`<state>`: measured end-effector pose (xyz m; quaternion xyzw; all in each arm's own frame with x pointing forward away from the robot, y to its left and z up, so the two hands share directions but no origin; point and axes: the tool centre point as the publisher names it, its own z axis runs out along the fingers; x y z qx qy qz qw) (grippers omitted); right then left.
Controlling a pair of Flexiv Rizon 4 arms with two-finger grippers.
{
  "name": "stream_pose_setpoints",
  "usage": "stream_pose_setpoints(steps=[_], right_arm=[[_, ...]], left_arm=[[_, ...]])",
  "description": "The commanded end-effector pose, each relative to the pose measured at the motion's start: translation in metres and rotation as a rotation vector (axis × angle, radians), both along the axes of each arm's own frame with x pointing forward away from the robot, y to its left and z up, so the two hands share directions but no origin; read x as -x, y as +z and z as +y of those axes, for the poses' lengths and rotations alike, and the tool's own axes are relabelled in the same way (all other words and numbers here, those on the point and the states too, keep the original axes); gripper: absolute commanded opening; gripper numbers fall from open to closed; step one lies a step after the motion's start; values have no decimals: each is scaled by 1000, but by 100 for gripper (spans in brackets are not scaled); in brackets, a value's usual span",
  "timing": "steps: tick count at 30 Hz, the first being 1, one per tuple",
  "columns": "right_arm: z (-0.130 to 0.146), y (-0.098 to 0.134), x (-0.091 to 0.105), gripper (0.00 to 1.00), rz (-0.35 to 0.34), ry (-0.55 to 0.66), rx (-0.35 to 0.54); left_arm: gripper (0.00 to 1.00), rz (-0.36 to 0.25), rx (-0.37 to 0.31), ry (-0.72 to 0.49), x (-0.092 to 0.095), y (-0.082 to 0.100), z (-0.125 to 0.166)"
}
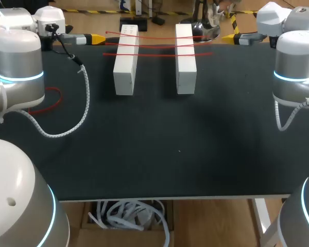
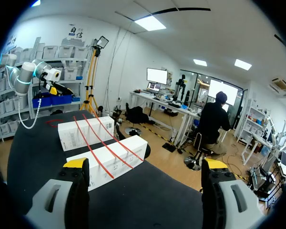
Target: Grab the tape and strap the tape.
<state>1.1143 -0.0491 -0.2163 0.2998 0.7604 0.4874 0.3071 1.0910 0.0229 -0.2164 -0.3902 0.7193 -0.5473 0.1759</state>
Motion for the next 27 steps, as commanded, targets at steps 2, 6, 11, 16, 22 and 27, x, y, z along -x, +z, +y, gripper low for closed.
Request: stream_pose_setpoints(steps=[2,6,11,16,22,27], right_arm=[[0,0,0,100,1,1,0],[0,0,0,100,1,1,0],[0,0,0,100,1,1,0],[0,0,0,100,1,1,0],[0,0,0,100,1,1,0],[0,0,0,100,1,1,0]], left_arm=[[100,-5,3,3,0,-1,0],[100,-5,3,3,0,-1,0],[100,-5,3,3,0,-1,0],[100,-5,3,3,0,-1,0],[100,-27,-15,-101,-2,-5,3],[100,-70,-3,-372,-1,-18,3]])
